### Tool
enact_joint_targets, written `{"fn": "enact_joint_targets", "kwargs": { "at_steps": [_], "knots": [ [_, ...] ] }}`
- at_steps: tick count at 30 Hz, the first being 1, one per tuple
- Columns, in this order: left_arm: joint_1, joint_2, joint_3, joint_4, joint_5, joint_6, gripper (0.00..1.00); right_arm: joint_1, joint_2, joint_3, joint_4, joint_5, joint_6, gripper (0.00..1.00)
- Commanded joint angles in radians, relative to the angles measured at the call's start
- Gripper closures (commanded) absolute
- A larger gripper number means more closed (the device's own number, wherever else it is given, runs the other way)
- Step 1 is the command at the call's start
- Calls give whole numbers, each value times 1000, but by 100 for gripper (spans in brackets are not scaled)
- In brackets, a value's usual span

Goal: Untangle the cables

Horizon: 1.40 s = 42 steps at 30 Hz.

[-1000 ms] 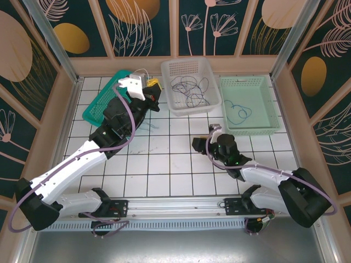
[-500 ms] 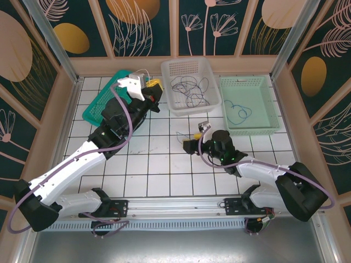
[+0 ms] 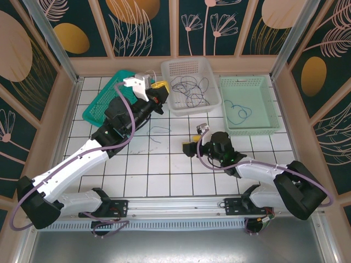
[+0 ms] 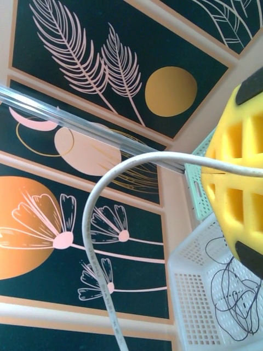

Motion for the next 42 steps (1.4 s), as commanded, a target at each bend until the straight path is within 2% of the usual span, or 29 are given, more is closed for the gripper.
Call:
{"fn": "enact_joint_targets", "kwargs": {
  "at_steps": [1, 5, 9, 13, 16, 18, 21, 23, 29, 30, 31, 34, 35, 38, 42],
  "knots": [
    [3, -3, -4, 32, 24, -7, 96, 6, 18, 32, -16, 24, -69, 24],
    [3, -3, -1, 26, 44, -7, 96, 6, 34, 37, -7, 33, -129, 23],
    [2, 5, 22, 7, 110, -5, 96, -11, 32, 51, -27, 67, -268, 21],
    [3, 22, 48, -7, 201, -6, 96, -75, 42, 86, -36, -24, -392, 20],
    [2, 24, 42, 30, 239, -22, 96, -122, 89, 140, -25, -116, -421, 23],
    [2, 24, 40, 42, 253, -26, 96, -133, 128, 179, -20, -170, -429, 34],
    [3, 20, 40, 41, 248, -26, 96, -128, 185, 235, -44, -261, -426, 69],
    [2, 13, 39, 36, 234, -21, 96, -114, 214, 252, -60, -279, -431, 84],
    [3, -12, 32, 13, 175, 6, 96, -82, 233, 236, -62, -293, -422, 92],
    [3, -15, 31, 13, 173, 11, 96, -75, 230, 232, -63, -283, -430, 92],
    [2, -17, 31, 12, 175, 13, 95, -70, 226, 231, -69, -259, -441, 86],
    [2, -19, 36, -2, 173, 16, 95, -75, 219, 240, -115, -184, -445, 43],
    [2, -19, 37, -6, 170, 16, 95, -85, 221, 252, -142, -159, -416, 37],
    [3, -20, 34, -12, 143, 11, 95, -116, 207, 259, -193, -220, -352, 36],
    [3, -10, 34, -14, 122, 4, 95, -114, 127, 173, -147, -204, -295, 34]
  ]
}}
